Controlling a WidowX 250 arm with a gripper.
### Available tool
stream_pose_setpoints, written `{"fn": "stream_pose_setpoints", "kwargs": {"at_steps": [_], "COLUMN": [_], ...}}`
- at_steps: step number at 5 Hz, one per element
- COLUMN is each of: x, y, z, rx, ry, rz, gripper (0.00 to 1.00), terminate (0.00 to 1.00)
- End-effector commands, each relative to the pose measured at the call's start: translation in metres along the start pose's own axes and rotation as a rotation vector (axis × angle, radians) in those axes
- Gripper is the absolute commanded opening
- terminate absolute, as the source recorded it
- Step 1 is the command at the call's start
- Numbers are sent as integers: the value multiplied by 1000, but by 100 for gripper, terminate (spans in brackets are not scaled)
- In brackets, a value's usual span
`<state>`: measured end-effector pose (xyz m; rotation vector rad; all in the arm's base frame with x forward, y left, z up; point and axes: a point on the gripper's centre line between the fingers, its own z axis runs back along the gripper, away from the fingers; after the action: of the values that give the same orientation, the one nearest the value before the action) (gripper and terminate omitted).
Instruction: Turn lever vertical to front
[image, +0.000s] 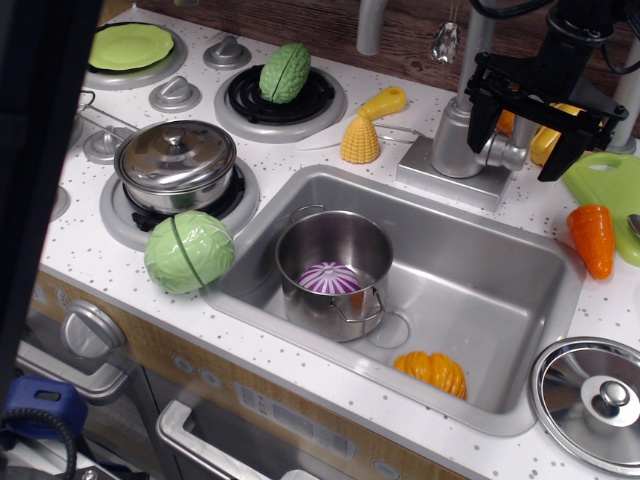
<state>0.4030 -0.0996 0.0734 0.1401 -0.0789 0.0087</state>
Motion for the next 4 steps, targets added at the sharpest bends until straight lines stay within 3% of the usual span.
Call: {"fn": "stream_pose_setpoints", "kwargs": {"at_steps": [1, 2, 3, 4], "x": [0, 12, 26, 34], "y": [0, -2, -2, 2], "z": [0, 5, 17, 31], "rx": [0, 55, 60, 67], "ry": [0, -127, -216, -261], "rz": [0, 16, 49, 55], "gripper": [100, 100, 100, 100], "terminate": [0, 0, 0, 0]}}
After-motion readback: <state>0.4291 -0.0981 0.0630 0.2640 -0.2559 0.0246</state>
